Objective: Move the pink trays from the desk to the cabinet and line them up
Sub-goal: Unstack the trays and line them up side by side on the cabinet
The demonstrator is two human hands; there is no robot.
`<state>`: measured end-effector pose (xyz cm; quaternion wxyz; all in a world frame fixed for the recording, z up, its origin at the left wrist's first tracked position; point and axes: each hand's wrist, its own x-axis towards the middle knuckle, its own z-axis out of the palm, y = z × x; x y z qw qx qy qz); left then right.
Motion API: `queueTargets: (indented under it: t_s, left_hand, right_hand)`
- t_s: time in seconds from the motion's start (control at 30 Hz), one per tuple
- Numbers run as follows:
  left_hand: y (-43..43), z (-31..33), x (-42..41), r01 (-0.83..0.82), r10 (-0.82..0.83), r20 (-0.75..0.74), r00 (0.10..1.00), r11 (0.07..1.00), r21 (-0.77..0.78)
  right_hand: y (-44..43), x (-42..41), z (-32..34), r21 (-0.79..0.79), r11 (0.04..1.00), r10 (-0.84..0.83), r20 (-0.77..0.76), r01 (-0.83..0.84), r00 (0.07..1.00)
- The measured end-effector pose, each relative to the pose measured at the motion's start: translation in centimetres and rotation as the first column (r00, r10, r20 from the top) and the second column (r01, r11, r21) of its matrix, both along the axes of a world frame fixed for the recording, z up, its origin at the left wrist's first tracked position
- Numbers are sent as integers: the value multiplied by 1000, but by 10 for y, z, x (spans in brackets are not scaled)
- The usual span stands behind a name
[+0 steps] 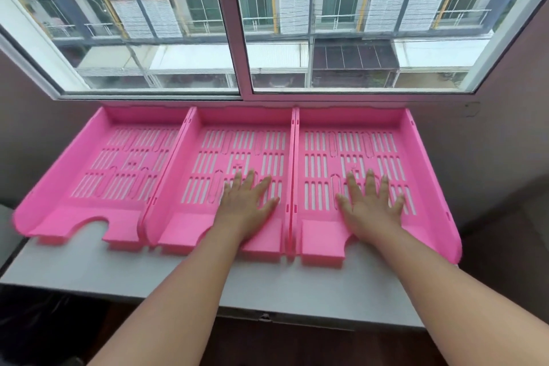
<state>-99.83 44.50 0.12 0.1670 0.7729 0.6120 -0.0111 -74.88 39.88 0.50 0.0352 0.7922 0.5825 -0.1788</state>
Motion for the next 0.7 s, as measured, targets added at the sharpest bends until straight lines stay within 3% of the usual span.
queueTargets:
  t_s: [0.17,0.23,0.33,0.4,0.47,0.57,0.7]
  left_hand:
    - [6,29,-32,-69,72,-14,997,981,181]
    - [5,38,-58,-126,137,-31,990,963,239]
    - [-4,50,-98,-273,283,8,959,920,281]
    - [-13,52,-122,-383,372,90,924,894,234]
    - [-22,50,-141,-463,435,229,871,882,85]
    - [-27,45,-157,-448,466,382,798,883,-141]
    - [-28,34,-157,-455,466,491,736,878,-150]
  right_hand:
    - [1,-30,24,189,978,-27,-277,82,960]
    - [-4,-54,36,211,972,3,-436,99,900]
    - [-19,-93,45,201,974,19,-538,106,843]
    - [-28,-118,46,185,970,-18,-595,159,804]
    - [-39,-137,40,167,953,-91,-640,254,763]
    - [-53,-154,23,230,917,-137,-587,327,798]
    - [-53,-161,11,308,880,-159,-525,361,836]
